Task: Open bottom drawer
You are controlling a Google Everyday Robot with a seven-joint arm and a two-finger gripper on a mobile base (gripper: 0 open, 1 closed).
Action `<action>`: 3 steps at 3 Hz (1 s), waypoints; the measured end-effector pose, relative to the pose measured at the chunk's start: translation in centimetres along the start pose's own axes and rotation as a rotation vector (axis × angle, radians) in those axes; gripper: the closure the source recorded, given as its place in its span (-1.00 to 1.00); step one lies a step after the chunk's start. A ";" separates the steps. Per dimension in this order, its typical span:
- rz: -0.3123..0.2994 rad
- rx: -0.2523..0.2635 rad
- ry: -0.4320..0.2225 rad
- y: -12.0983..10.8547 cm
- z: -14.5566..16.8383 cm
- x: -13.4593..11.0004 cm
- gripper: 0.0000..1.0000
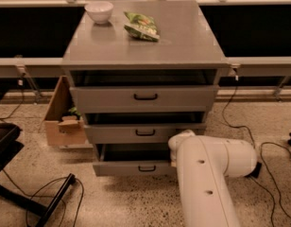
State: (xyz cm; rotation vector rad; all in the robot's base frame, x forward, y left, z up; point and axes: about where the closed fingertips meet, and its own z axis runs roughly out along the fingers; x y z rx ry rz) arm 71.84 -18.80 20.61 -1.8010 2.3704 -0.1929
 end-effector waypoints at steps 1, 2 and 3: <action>0.000 0.000 0.000 0.0 0.0 -0.1 1.00; 0.024 0.001 0.014 0.9 -0.4 0.8 1.00; 0.026 -0.008 -0.007 2.2 -0.7 0.3 1.00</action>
Offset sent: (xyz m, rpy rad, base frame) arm -0.4433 -0.2190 0.1387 -0.3251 0.1256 -0.8293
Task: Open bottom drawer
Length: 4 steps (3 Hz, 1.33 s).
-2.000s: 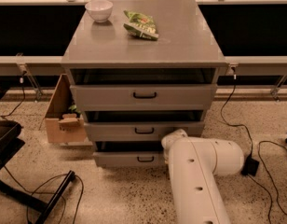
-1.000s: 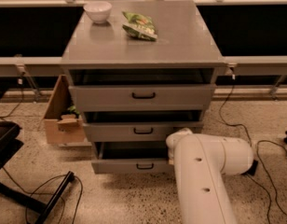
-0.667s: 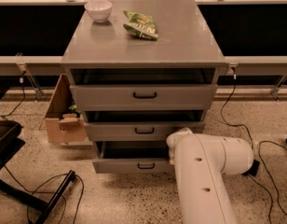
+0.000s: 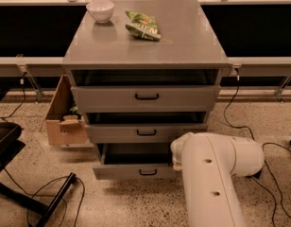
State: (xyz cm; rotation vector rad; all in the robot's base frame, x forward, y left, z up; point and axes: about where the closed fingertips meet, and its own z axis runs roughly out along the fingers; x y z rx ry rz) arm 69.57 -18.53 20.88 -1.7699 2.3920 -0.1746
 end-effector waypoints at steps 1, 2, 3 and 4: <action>0.001 0.003 -0.009 0.2 -0.3 -0.3 1.00; -0.009 -0.037 -0.007 2.2 -0.8 -0.4 1.00; -0.018 -0.085 -0.002 4.4 -1.3 -0.4 1.00; -0.018 -0.085 -0.002 4.3 -1.5 -0.4 1.00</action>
Offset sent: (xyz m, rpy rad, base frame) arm -0.1941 0.0646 0.0324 0.0889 0.3549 0.1074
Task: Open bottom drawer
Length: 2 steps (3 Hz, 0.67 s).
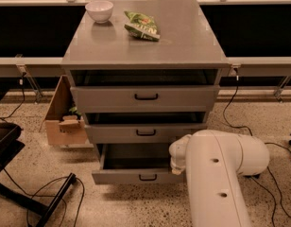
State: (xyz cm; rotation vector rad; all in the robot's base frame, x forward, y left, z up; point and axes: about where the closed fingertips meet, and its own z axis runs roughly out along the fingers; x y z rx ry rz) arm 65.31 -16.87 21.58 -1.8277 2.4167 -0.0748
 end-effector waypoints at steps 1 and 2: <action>-0.019 -0.072 -0.001 2.9 0.1 -0.1 1.00; -0.019 -0.072 -0.001 2.9 -0.3 0.0 1.00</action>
Offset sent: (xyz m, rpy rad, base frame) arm -0.1607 0.0502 -0.0174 0.1117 0.3712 0.1418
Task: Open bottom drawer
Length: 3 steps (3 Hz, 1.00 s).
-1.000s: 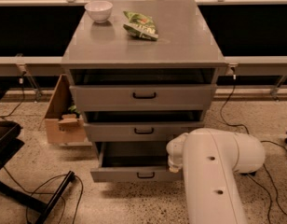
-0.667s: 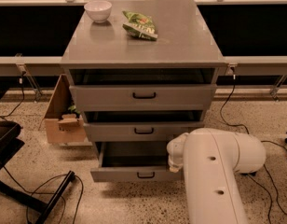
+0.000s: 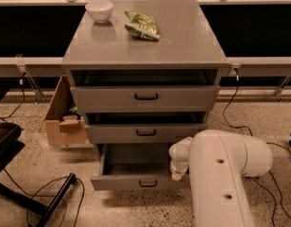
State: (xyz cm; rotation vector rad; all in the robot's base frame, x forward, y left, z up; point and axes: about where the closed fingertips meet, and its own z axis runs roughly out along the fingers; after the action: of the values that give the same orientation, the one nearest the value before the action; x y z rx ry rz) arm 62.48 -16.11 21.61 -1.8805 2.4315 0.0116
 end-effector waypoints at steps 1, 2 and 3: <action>0.000 0.000 0.000 0.0 0.0 0.0 0.48; 0.000 0.000 0.000 0.0 0.0 0.0 -0.14; 0.000 0.000 0.000 0.0 0.0 0.0 -0.76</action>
Offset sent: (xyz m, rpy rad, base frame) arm 0.0000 -0.0001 0.0000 0.0000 0.0000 0.0000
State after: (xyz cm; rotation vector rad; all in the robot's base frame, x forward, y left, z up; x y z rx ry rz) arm 62.47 -16.11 21.60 -1.8806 2.4316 0.0117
